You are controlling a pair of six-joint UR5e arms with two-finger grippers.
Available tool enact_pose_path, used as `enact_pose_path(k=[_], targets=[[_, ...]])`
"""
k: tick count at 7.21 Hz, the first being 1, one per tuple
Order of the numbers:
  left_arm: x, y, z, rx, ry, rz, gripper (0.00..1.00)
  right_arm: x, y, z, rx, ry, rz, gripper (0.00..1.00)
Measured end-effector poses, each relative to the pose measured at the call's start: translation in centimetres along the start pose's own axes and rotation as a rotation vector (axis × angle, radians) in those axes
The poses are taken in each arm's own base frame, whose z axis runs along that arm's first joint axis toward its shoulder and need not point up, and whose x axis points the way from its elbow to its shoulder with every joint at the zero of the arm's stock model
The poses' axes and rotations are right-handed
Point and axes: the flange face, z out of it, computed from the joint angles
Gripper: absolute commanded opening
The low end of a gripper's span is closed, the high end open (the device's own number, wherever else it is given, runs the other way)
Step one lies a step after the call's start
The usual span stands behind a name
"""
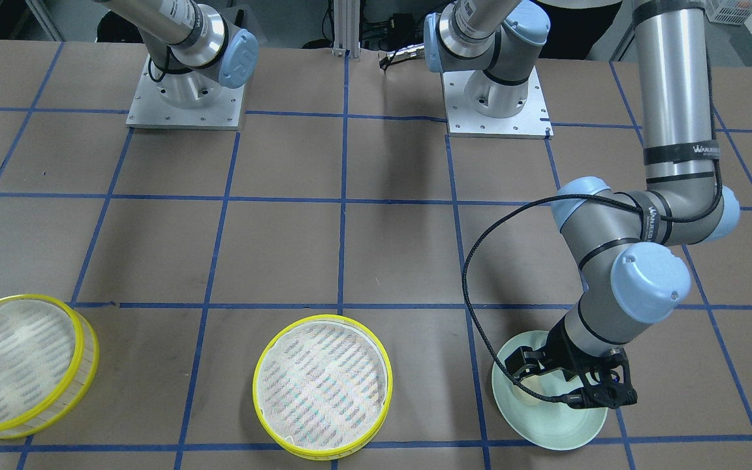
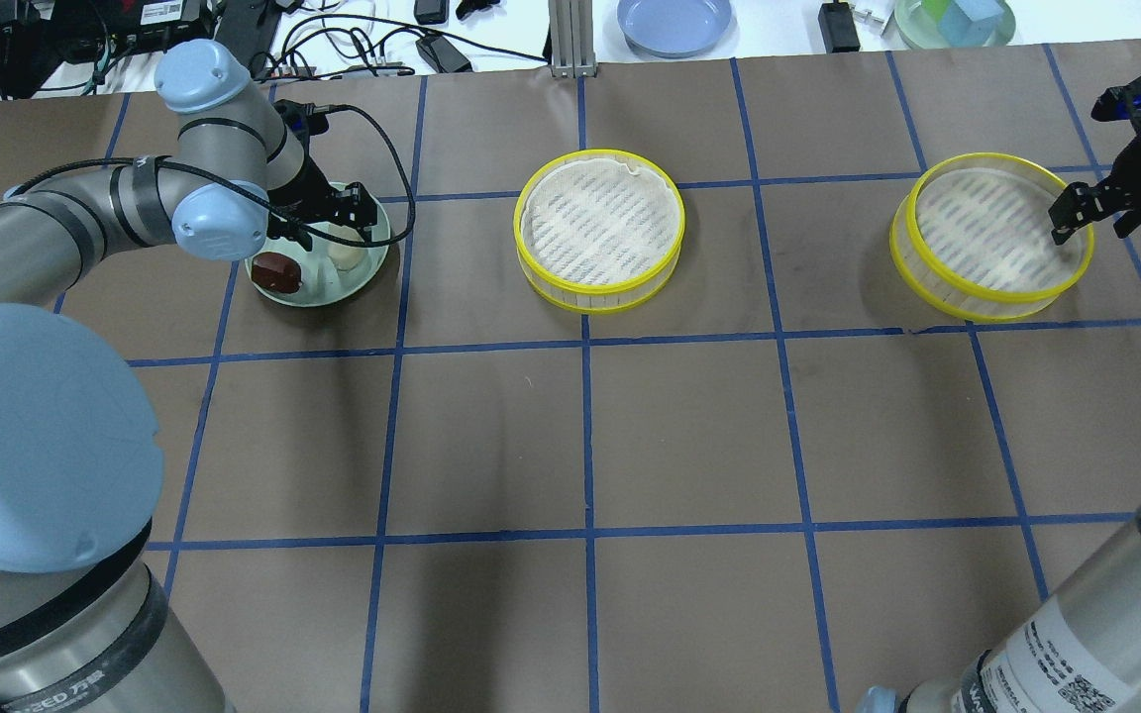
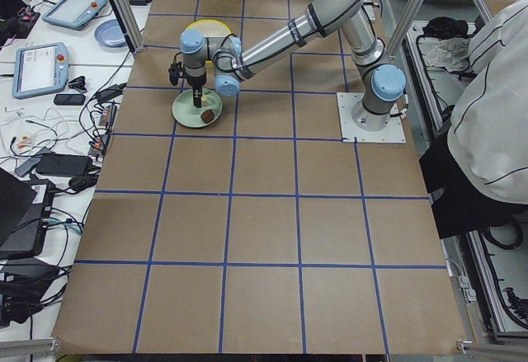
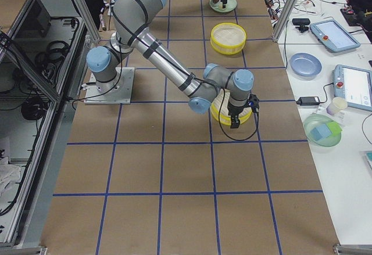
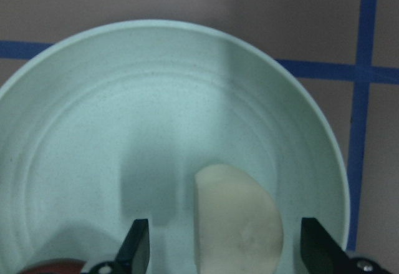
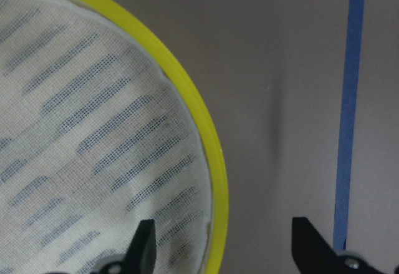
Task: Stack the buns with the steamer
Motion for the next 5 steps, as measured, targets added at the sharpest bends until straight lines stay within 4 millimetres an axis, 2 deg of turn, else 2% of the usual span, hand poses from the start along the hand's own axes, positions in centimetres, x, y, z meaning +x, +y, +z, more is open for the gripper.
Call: enact_pose_path(k=[1,2,4,5], targets=[[0.0,-0.2,0.1,0.002,0.0,0.002,0.0,0.0,-0.2,-0.1,0.019,0.006,0.001,0.0],[0.0,-0.6,-0.6,0.017,-0.001,0.001,0.0,0.1,-0.4,-0.2,0.04,0.007,0.001,0.0],[0.3,-1.5,-3.9,0.075,0.008,-0.011,0.0,0.0,-0.5,-0.8,0.062,0.009,0.001,0.0],[1.0,-1.7,-5.7,0.104,0.027,-0.035,0.0,0.0,-0.5,-1.8,0.076,0.018,-0.001,0.0]])
